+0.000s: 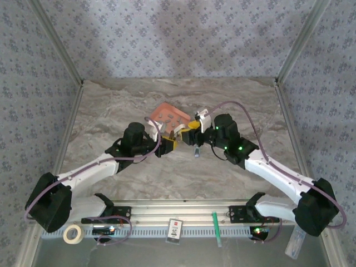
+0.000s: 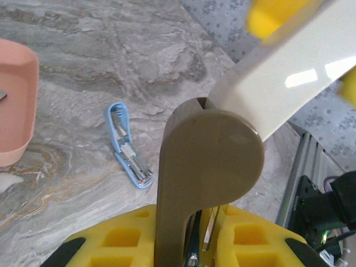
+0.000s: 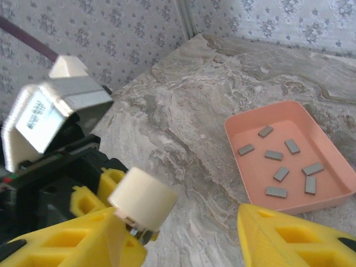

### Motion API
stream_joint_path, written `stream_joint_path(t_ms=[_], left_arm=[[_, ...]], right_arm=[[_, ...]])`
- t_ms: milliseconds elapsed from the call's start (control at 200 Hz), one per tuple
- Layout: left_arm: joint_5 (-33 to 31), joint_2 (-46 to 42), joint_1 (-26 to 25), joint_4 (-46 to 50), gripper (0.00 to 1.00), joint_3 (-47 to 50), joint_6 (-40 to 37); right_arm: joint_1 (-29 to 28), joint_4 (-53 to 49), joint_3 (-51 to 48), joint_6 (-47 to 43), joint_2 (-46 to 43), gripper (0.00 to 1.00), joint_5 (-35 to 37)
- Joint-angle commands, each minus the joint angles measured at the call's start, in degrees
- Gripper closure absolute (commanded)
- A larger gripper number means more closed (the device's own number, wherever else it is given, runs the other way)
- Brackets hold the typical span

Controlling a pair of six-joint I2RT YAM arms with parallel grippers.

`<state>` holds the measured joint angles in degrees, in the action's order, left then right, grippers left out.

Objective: Load the staples into the stapler

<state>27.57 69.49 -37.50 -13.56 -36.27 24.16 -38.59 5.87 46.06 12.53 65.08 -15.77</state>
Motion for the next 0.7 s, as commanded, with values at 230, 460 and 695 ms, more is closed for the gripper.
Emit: stream_joint_path(t_ms=[230,460,695], left_arm=[[-4.98,2.22,-0.26,-4.43,0.80,-0.02,5.24],[-4.82,1.87,-0.23,-4.56,0.80,-0.38,5.28],[-5.05,1.87,-0.25,-4.71,0.80,-0.28,5.37]], right_arm=[[-3.79,-0.59,-0.04,6.99,-3.13,0.39,7.94],[-6.14,2.34,2.71,10.84,3.01,0.35,9.60],[-7.49,10.03,2.07,16.80,6.71,0.36,11.71]])
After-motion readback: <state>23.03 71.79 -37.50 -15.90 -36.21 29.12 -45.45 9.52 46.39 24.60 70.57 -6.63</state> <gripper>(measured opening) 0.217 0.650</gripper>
